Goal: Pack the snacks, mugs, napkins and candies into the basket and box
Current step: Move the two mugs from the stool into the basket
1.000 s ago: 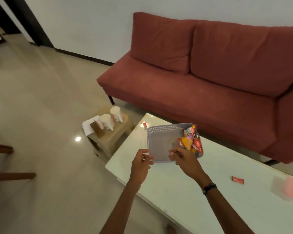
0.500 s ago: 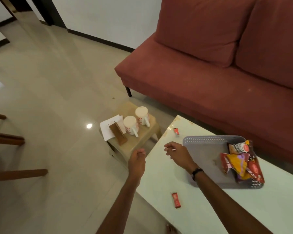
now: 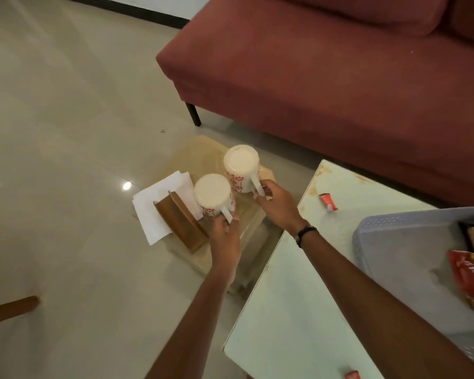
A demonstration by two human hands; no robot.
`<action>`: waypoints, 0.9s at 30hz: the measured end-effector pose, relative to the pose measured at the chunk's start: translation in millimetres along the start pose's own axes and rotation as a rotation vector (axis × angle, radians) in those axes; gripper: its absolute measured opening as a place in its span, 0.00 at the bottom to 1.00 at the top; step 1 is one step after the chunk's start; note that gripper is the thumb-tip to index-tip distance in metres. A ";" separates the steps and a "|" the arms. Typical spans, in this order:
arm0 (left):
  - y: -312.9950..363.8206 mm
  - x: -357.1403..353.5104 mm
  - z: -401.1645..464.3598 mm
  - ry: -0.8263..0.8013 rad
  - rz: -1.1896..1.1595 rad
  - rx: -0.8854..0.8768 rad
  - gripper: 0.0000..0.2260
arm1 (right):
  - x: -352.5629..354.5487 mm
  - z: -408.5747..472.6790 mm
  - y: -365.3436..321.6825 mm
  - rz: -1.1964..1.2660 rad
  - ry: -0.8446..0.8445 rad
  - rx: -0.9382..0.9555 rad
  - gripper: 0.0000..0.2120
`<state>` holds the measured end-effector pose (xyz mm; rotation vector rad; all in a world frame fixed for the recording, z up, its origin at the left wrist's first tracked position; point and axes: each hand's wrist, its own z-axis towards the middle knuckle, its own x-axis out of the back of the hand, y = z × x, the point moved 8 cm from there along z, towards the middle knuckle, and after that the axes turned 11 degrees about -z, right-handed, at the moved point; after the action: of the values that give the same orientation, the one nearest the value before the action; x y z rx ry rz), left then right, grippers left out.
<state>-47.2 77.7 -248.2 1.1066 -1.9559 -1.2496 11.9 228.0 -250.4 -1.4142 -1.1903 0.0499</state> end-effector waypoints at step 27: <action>5.3 -211.8 -132.7 -0.889 0.302 -0.137 0.08 | 150.9 -272.8 148.4 0.399 0.811 -0.554 0.04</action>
<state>162.7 202.6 -194.7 0.1323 -2.4589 -1.8436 348.3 169.6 -198.7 -1.8721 -0.2364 -0.5650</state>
